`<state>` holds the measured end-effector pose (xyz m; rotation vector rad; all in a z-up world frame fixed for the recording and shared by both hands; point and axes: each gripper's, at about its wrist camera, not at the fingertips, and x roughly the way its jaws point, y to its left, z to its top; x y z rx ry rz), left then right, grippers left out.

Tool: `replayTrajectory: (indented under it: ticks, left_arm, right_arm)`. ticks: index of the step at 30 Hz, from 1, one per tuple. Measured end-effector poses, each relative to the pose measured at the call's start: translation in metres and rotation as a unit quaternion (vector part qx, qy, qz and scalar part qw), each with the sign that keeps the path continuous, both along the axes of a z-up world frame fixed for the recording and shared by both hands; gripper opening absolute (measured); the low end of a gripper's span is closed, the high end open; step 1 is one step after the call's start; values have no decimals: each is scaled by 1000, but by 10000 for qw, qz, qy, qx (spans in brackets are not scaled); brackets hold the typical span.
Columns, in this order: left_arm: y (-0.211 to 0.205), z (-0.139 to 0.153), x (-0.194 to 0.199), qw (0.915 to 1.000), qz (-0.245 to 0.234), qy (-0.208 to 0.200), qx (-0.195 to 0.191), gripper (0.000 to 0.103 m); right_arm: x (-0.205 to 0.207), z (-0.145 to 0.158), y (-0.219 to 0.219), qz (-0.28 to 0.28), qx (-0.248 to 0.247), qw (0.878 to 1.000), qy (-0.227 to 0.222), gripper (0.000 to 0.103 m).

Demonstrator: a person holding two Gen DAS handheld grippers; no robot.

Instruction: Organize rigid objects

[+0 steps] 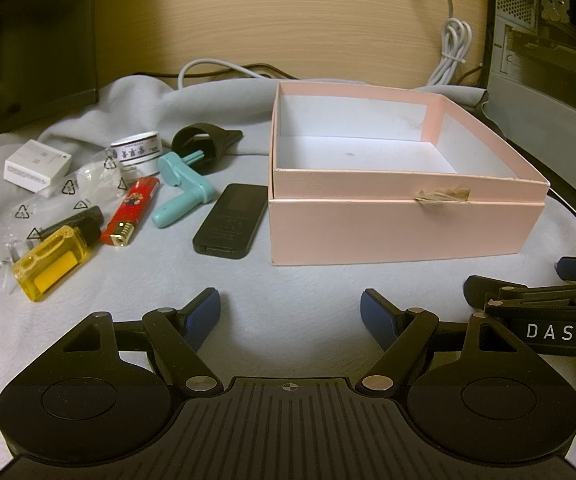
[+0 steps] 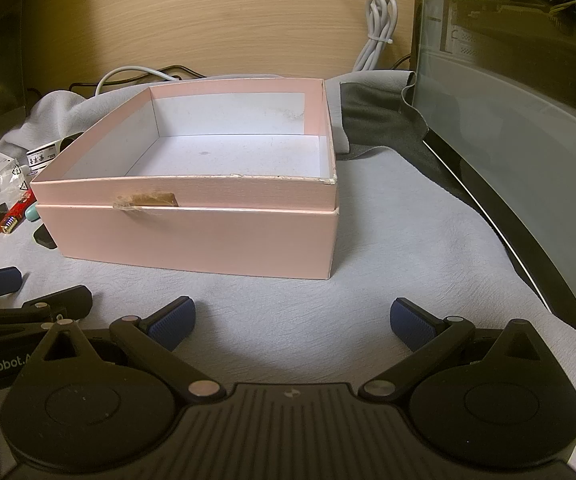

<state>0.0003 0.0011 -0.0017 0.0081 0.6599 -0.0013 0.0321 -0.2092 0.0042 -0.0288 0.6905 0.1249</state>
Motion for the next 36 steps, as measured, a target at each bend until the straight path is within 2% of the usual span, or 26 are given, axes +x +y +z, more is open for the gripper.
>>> replayTrajectory:
  ticks: [4,8,10,12,14,15,17,18,19,22,28,30,31,33,36]
  left_arm:
    - [4,-1,-1,9999,-69,-22,-130,81]
    - [25,3,-9,9969,-441,-121,-640,74]
    - [39,9,-17,9952,-562,-230,-765,73]
    - [56,20,-26,9952,-555,-509,-628,72]
    - [74,31,-29,9963,-478,-698,-163,71]
    - [83,35,-29,9961,-469,-742,62,67]
    - [102,38,-23,9954,-524,-674,432,58]
    - [110,37,-18,9956,-506,-568,550,51]
    - [117,36,-13,9957,-492,-468,634,49]
    - [138,29,3,9970,-438,-186,611,47]
    - [153,18,18,9961,-387,66,788,46]
    - [153,15,19,9958,-406,183,802,34]
    - [154,13,18,9957,-479,210,761,32]
    - [155,11,13,9962,-562,96,655,32]
    - [163,12,0,9976,-584,-20,366,32]
  right_arm:
    - [0,0,0,1,2,10000,1,103]
    - [-1,6,6,63,-1,10000,7,103]
    - [-1,7,5,161,-8,9999,26,103]
    - [1,8,6,266,-15,9996,75,103]
    - [5,9,2,373,-36,9991,198,103]
    - [7,10,1,451,-51,9986,264,103]
    - [8,11,0,566,-76,9978,335,103]
    - [8,12,0,600,-83,9975,366,103]
    - [9,13,-1,617,-85,9972,408,103]
    - [11,14,1,588,-95,9970,502,103]
    - [11,14,-2,722,-99,9960,508,103]
    - [10,14,-3,752,-91,9959,486,103]
    - [10,14,-3,761,-96,9959,483,103]
    - [9,15,0,794,-145,9956,485,103]
    - [6,22,15,923,-239,9947,382,96]
